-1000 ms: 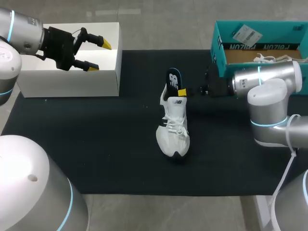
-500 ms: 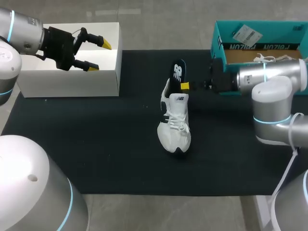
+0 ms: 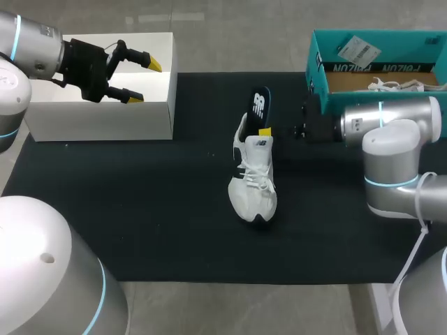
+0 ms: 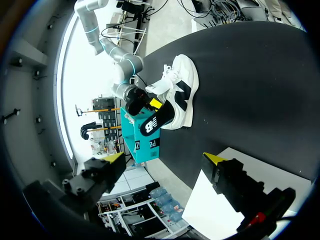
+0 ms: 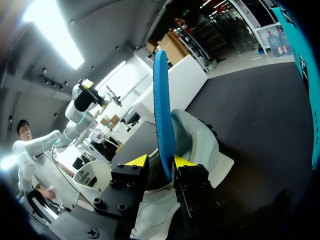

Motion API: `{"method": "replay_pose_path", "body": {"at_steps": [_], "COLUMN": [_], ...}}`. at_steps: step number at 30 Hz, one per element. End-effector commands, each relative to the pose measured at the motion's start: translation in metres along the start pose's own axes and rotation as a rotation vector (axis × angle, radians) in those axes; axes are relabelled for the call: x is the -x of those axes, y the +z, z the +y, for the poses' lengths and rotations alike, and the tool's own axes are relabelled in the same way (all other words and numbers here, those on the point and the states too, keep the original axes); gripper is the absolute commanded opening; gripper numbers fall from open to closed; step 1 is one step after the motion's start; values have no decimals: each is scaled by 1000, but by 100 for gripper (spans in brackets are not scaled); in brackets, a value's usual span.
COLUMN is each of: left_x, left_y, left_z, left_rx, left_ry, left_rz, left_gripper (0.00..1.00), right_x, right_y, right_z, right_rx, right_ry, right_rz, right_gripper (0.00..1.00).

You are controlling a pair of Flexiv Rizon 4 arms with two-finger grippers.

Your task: Take the shoe out of the shoebox, open the shoe tongue, remove and reinsert the insole, then place the shoe into the shoebox

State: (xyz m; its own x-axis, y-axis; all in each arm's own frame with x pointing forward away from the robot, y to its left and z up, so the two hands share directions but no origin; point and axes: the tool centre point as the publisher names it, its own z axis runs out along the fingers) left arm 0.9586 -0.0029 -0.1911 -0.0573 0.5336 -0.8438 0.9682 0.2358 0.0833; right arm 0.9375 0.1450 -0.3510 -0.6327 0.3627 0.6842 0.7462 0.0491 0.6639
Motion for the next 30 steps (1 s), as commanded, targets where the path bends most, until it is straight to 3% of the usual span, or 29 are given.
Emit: {"method": "replay_pose_path", "body": {"at_steps": [1, 13, 24, 30], "left_x": [0, 0, 0, 0], "left_y": [0, 0, 0, 0], "left_z": [0, 0, 0, 0], "left_rx": [0, 0, 0, 0], "left_ry": [1, 1, 1, 1], "left_rz": [4, 4, 4, 4], "left_gripper": [100, 100, 100, 100], "right_x": [1, 8, 15, 12], "right_y": [3, 1, 10, 9], "right_z": [-1, -2, -8, -18], "right_rx": [-6, -34, -198, -248], "right_ry": [6, 99, 238, 276], "right_rz": [-2, 44, 137, 153], "right_gripper": [0, 0, 0, 0]}}
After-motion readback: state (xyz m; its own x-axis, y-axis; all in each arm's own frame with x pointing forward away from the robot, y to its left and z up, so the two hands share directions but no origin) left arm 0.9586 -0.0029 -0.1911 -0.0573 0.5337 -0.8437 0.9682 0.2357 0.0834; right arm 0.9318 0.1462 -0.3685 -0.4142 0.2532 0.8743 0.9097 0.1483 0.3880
